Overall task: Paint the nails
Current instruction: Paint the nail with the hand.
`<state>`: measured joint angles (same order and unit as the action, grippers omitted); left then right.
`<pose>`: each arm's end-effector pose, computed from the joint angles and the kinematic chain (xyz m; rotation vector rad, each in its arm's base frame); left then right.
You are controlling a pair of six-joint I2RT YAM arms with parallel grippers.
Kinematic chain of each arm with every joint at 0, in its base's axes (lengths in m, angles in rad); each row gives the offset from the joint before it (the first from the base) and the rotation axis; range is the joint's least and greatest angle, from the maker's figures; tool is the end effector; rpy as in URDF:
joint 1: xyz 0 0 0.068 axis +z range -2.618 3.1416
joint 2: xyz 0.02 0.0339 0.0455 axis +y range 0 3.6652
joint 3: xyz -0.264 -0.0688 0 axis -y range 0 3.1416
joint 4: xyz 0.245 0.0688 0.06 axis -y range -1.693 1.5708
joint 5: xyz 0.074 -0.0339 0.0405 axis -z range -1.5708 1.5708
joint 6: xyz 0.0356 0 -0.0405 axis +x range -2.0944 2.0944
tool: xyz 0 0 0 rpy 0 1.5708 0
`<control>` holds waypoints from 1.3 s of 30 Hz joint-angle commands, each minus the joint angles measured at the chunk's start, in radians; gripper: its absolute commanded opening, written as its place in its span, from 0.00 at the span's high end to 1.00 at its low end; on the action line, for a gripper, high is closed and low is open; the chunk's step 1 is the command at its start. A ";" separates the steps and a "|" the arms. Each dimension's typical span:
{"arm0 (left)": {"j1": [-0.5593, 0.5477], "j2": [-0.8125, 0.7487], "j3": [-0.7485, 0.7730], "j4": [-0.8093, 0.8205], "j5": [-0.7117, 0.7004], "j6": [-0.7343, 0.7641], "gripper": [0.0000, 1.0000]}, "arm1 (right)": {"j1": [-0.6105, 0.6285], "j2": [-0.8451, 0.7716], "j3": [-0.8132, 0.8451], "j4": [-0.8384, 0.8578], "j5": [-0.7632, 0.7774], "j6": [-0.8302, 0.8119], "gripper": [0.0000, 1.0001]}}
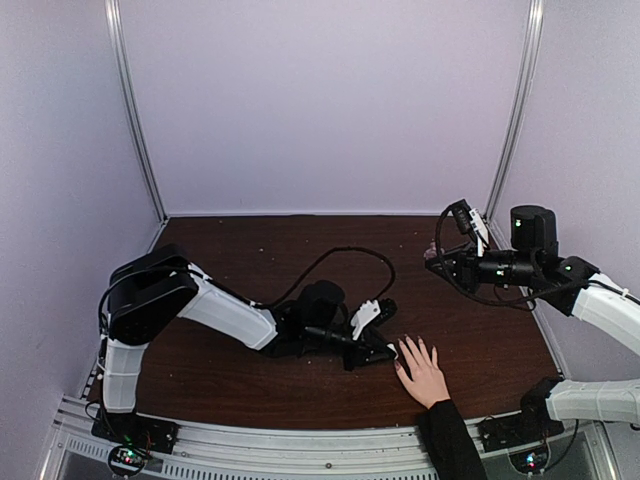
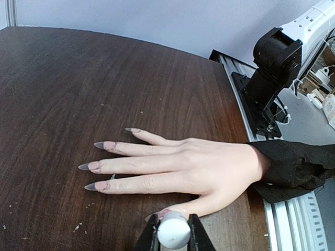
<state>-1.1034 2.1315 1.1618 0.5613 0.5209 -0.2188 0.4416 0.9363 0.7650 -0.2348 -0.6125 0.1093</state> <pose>0.1845 -0.4050 0.1273 1.2652 1.7888 -1.3245 0.1810 0.1082 0.3027 -0.7346 1.8858 0.9577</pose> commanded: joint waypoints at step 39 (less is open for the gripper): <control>-0.005 0.052 0.067 -0.041 -0.023 0.027 1.00 | -0.007 -0.005 -0.009 0.035 0.013 0.006 1.00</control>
<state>-1.1034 2.1677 1.2049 0.4980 0.5037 -0.2062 0.4416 0.9363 0.7647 -0.2344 -0.6121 0.1093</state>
